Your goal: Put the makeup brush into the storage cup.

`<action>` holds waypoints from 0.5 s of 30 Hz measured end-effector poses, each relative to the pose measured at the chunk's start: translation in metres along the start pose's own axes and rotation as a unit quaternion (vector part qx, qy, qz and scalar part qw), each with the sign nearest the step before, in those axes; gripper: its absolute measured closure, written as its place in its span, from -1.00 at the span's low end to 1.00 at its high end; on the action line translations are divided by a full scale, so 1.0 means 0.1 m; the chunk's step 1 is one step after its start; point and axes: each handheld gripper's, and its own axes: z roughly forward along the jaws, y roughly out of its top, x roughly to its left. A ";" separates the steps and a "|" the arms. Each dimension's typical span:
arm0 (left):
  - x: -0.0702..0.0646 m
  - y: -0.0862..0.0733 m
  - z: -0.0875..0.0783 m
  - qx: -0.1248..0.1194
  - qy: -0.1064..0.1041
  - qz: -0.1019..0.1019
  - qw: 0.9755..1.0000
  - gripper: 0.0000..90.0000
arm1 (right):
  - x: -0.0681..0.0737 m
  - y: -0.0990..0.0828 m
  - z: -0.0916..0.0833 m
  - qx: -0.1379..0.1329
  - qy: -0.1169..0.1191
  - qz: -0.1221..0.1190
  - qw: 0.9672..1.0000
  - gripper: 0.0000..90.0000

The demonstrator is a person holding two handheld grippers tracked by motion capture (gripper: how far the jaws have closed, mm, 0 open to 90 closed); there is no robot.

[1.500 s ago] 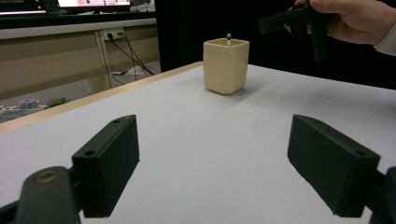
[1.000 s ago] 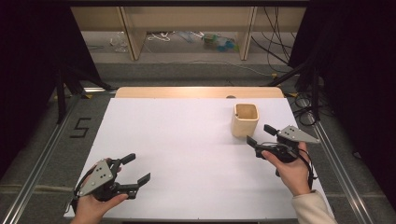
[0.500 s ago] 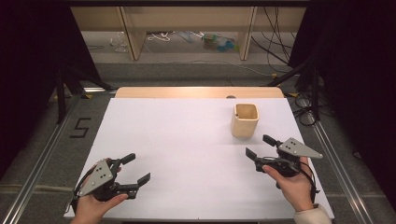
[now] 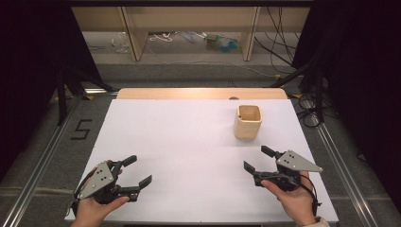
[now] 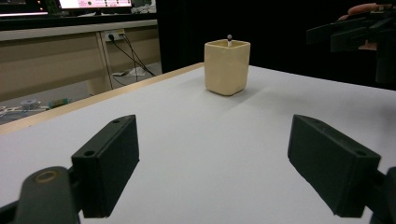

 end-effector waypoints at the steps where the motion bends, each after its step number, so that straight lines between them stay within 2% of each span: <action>1: 0.00 0.00 0.00 0.000 0.000 -0.001 1.000 -0.64 | 0.00 0.00 -0.01 0.006 0.000 -0.001 1.000 -0.62; 2: 0.00 0.00 0.00 0.000 0.000 -0.001 1.000 -0.64 | 0.01 -0.01 -0.01 0.010 0.004 0.011 1.000 -0.62; 3: 0.00 0.00 0.00 0.000 0.000 -0.001 1.000 -0.64 | 0.01 -0.01 0.00 0.008 0.002 0.013 1.000 -0.62; 6: 0.00 0.00 0.00 0.001 0.000 0.000 1.000 -0.64 | 0.00 -0.01 -0.01 0.008 -0.003 0.010 1.000 -0.62; 7: 0.00 0.00 0.01 0.001 0.000 -0.001 1.000 -0.64 | -0.02 -0.01 0.00 0.001 -0.005 -0.002 1.000 -0.62; 12: 0.00 0.00 0.00 0.001 0.000 -0.001 1.000 -0.63 | -0.04 -0.02 0.01 -0.004 -0.001 0.001 1.000 -0.62; 13: 0.01 0.00 0.00 0.001 0.000 0.000 1.000 -0.64 | -0.04 -0.02 -0.01 0.012 -0.005 0.000 1.000 -0.62; 15: 0.00 0.00 0.00 0.001 -0.001 -0.001 1.000 -0.64 | -0.03 -0.02 0.01 0.002 -0.006 0.000 1.000 -0.62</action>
